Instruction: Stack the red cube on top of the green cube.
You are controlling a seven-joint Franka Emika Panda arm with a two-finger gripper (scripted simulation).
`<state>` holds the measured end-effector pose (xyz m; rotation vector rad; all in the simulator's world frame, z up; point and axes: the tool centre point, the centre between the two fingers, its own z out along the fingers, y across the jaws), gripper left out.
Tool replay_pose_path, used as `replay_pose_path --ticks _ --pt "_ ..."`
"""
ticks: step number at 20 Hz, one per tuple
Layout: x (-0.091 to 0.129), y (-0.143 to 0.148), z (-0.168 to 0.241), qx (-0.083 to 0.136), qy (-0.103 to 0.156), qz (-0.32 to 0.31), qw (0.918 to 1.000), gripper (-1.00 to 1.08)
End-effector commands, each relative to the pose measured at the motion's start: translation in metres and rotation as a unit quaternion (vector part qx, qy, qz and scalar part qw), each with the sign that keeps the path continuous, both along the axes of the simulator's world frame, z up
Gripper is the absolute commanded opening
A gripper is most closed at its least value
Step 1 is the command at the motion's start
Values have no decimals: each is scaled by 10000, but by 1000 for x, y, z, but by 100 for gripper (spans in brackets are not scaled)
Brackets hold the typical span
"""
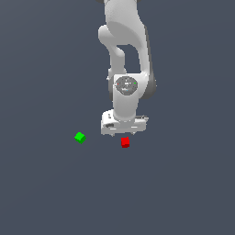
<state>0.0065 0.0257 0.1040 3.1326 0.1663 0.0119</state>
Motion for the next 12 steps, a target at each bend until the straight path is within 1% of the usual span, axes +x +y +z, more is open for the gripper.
replay_pose_path --ticks 1,6,12 --pt "1 7 -15 12 15 77 10000 100" --pt "2 15 -32 23 36 160 9999 100" --pt "2 15 -35 24 45 167 9998 100"
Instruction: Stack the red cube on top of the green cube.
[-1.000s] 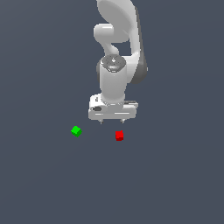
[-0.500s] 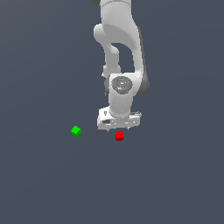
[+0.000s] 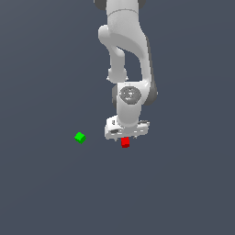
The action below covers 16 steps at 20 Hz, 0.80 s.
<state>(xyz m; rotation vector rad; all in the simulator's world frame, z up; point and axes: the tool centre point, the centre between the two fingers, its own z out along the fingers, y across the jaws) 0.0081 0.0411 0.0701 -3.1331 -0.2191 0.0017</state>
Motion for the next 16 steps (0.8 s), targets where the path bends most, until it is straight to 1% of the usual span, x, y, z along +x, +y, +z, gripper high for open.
replay_pose_path --ticks 1,11,16 --pt "0 0 -3 0 0 -1 10000 100" --pt "0 0 -44 -3 -5 8 10000 100" --pt "1 0 -50 -3 -5 8 10000 100"
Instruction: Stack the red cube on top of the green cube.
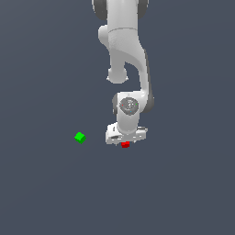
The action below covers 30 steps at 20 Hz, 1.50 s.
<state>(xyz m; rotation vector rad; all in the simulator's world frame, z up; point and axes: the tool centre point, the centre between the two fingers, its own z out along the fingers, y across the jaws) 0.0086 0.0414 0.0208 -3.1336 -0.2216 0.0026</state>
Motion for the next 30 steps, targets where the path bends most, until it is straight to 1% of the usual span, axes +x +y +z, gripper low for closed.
replay_pose_path --ticks 1,12,16,20,26,30 --pt "1 0 -1 0 -8 0 10000 -100" --pt "1 0 0 0 -8 0 10000 -100" --pt "0 0 7 0 -8 0 10000 -100" --pt "0 0 24 0 -8 0 10000 -100" --pt "-1 0 66 0 -8 0 10000 -100" --pt "-1 0 87 0 -8 0 10000 -100"
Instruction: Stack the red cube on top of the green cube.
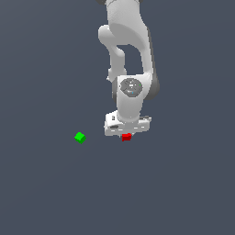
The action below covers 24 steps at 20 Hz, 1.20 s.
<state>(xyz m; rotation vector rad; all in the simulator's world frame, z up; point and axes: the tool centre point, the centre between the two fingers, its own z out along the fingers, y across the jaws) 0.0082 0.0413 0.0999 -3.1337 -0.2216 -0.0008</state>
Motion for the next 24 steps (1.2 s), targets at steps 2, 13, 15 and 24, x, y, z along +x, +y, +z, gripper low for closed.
replay_pose_path --ticks 2,13,15,24 --pt "0 0 15 0 3 0 10000 -100" --pt "-1 -14 15 0 -3 1 10000 -100" --pt "-3 -24 13 0 -3 1 10000 -100" --pt "-15 -109 -6 -3 -1 0 10000 -100"
